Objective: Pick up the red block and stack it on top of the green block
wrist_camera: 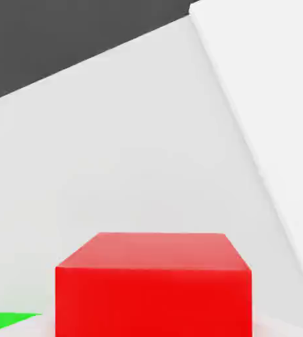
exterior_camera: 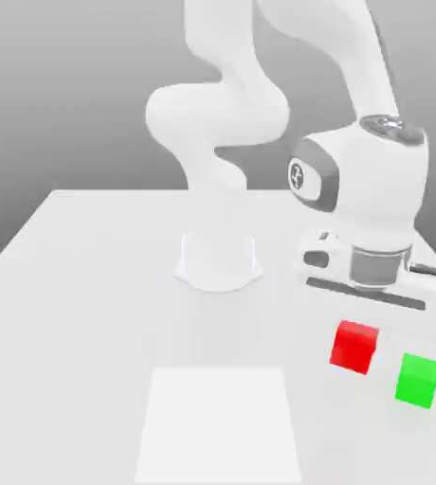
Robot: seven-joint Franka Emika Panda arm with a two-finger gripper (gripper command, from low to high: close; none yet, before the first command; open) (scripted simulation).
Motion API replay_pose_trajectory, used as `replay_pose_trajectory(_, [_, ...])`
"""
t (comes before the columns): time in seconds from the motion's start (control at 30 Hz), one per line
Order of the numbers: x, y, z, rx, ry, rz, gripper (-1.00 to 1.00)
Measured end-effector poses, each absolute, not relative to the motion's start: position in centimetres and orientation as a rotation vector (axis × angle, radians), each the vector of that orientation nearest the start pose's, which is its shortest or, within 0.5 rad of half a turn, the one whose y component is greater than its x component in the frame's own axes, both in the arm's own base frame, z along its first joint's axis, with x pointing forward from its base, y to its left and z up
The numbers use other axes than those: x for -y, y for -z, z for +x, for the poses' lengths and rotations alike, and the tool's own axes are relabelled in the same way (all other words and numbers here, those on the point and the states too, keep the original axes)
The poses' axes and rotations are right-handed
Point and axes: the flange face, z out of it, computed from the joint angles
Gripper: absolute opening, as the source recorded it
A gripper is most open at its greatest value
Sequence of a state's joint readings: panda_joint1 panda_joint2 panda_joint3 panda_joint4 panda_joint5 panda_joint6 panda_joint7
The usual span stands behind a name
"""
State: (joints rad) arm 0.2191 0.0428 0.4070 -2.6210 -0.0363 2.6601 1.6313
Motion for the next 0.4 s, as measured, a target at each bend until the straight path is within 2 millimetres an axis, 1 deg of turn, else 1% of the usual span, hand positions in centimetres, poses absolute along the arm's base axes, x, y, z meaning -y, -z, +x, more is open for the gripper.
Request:
replay_pose_trajectory(0.03, [-28.0, -24.1, 34.0, -1.364, 0.0, -2.829, -1.0])
replay_pose_trajectory(0.07, [-28.9, -24.1, 33.8, -1.32, 0.001, -2.849, -1.0])
replay_pose_trajectory(0.13, [-29.3, -23.0, 34.1, -1.303, 0.004, -2.854, -1.0])
replay_pose_trajectory(0.27, [-29.5, -19.4, 34.1, -1.296, 0.003, -2.858, -1.0])
replay_pose_trajectory(0.3, [-29.4, -18.6, 34.0, -1.294, 0.002, -2.86, 1.0])
replay_pose_trajectory(0.4, [-29.4, -18.6, 34.0, -1.294, 0.002, -2.86, 1.0])
